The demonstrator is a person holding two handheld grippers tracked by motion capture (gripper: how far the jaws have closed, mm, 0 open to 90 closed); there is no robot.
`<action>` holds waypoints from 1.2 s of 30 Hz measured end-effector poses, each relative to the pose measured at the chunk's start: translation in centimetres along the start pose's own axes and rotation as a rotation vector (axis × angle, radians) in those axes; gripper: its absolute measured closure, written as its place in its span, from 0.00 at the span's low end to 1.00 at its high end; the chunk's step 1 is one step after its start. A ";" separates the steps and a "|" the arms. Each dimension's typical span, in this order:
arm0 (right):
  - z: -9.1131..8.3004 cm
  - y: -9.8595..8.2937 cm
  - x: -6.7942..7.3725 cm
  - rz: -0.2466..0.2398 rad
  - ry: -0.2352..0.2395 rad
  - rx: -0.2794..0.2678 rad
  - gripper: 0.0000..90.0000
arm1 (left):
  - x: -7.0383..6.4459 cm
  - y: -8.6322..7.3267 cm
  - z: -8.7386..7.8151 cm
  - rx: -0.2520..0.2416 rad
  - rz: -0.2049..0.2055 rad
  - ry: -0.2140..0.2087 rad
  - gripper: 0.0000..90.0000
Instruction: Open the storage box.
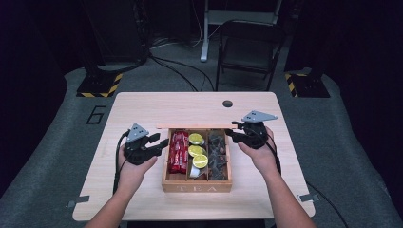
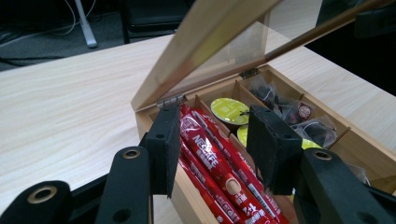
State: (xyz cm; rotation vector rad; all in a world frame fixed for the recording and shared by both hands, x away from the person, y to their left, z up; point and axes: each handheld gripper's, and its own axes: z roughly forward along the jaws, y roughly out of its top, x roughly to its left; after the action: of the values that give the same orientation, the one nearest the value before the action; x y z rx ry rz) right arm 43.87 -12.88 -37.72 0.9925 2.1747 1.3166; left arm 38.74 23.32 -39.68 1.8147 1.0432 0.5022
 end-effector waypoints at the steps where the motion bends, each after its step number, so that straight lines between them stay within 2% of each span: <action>1: 0.0 0.0 0.0 0.000 -0.001 0.000 0.63 | 0.0 -0.2 0.2 0.004 -0.002 -0.003 0.61; 6: 0.0 0.0 0.0 0.000 -0.002 -0.001 0.63 | 0.0 -1.1 1.1 0.013 -0.019 -0.001 0.61; 11: 0.0 0.0 0.0 -0.001 -0.002 -0.002 0.63 | 0.0 -1.8 1.8 0.036 -0.011 0.002 0.62; 21: 0.0 0.0 0.0 0.003 -0.003 -0.002 0.63 | -0.4 -2.4 3.1 0.037 -0.038 -0.003 0.62; 29: 0.0 0.0 0.0 0.003 -0.003 -0.004 0.63 | -1.0 -2.8 4.4 0.054 -0.025 -0.005 0.62; 35: 0.0 0.0 0.0 -0.002 -0.001 -0.008 0.63 | -1.2 -2.8 4.8 0.049 -0.032 -0.007 0.62; 36: 0.0 0.0 0.0 -0.002 -0.002 -0.007 0.63 | -1.2 -2.8 5.0 0.054 -0.023 -0.006 0.62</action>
State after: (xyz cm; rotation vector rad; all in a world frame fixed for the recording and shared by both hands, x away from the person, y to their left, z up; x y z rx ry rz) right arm 43.89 -12.88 -37.77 0.9877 2.1679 1.3212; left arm 40.39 20.22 -44.38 1.8488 1.0817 0.4581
